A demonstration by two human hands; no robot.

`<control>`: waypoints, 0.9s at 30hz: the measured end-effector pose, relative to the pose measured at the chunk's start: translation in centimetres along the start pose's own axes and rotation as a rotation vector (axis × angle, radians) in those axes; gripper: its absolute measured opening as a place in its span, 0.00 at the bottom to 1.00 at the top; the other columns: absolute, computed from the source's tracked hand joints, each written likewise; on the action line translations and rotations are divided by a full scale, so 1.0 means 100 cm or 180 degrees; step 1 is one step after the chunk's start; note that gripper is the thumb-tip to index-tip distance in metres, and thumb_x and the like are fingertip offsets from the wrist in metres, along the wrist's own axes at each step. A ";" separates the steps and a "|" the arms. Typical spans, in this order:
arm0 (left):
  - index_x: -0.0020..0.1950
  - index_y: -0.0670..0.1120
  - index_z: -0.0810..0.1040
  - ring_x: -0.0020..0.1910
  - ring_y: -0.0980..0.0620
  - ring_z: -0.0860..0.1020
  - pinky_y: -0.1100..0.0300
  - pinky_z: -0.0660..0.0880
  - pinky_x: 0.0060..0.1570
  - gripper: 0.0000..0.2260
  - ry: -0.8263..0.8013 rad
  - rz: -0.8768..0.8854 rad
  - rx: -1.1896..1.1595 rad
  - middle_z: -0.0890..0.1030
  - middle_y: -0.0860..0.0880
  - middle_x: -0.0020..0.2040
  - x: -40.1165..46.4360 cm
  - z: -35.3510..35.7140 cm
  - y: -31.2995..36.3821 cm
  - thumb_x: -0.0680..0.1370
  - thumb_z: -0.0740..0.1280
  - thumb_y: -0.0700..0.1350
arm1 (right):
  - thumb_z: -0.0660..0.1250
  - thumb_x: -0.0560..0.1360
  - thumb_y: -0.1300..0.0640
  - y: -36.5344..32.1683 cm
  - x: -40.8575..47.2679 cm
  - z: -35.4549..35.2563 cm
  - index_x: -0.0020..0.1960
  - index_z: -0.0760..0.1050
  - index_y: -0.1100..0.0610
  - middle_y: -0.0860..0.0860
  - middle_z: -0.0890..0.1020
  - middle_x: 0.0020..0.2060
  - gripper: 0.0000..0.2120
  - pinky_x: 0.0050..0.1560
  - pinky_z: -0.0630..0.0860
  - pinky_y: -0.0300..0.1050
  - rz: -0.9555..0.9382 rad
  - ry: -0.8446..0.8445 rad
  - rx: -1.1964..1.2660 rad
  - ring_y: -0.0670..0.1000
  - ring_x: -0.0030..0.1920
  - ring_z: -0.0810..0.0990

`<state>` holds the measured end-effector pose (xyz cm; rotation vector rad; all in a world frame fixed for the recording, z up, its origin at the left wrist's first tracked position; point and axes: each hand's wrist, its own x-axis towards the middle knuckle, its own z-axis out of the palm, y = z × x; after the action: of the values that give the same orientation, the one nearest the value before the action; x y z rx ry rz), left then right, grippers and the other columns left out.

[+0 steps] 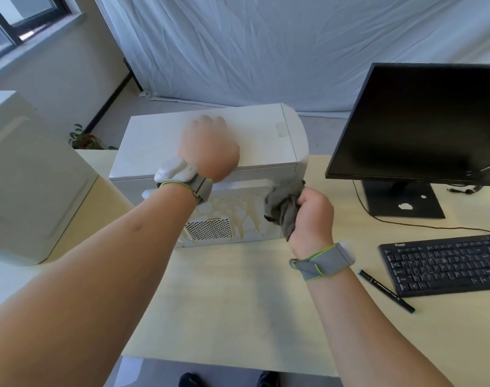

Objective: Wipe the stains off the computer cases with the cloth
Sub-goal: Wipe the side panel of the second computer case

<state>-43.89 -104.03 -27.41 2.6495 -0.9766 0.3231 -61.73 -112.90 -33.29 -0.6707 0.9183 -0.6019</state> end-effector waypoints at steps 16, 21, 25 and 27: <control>0.54 0.46 0.71 0.54 0.43 0.70 0.51 0.67 0.54 0.11 0.0025 0.0024 0.0013 0.74 0.46 0.54 0.001 0.001 -0.002 0.76 0.59 0.49 | 0.66 0.76 0.71 0.133 0.073 -0.056 0.52 0.76 0.68 0.64 0.80 0.49 0.05 0.65 0.75 0.60 0.1264 0.0315 -0.0871 0.55 0.42 0.77; 0.55 0.46 0.71 0.54 0.43 0.71 0.51 0.67 0.54 0.11 0.0038 0.0035 -0.0014 0.74 0.46 0.54 0.002 0.000 -0.001 0.76 0.59 0.50 | 0.64 0.70 0.72 0.103 0.067 -0.016 0.50 0.77 0.66 0.62 0.80 0.47 0.10 0.54 0.80 0.62 0.1124 0.0211 -0.0285 0.63 0.49 0.83; 0.53 0.46 0.71 0.54 0.43 0.70 0.50 0.68 0.55 0.10 0.0042 0.0018 -0.0043 0.74 0.46 0.54 0.000 0.000 0.000 0.75 0.59 0.50 | 0.65 0.66 0.69 0.072 0.052 -0.001 0.51 0.78 0.63 0.60 0.81 0.46 0.15 0.44 0.82 0.53 0.0983 -0.0008 0.0079 0.61 0.46 0.83; 0.53 0.46 0.71 0.54 0.43 0.70 0.50 0.68 0.54 0.10 0.0037 0.0018 -0.0052 0.74 0.46 0.54 0.000 0.000 -0.001 0.75 0.58 0.50 | 0.67 0.63 0.67 0.053 0.040 0.007 0.49 0.79 0.62 0.58 0.82 0.42 0.14 0.39 0.80 0.48 0.0837 -0.0149 0.0058 0.59 0.42 0.82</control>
<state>-43.82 -104.01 -27.42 2.6280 -0.9790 0.3299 -58.21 -112.14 -38.96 -0.5344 0.9378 -0.3586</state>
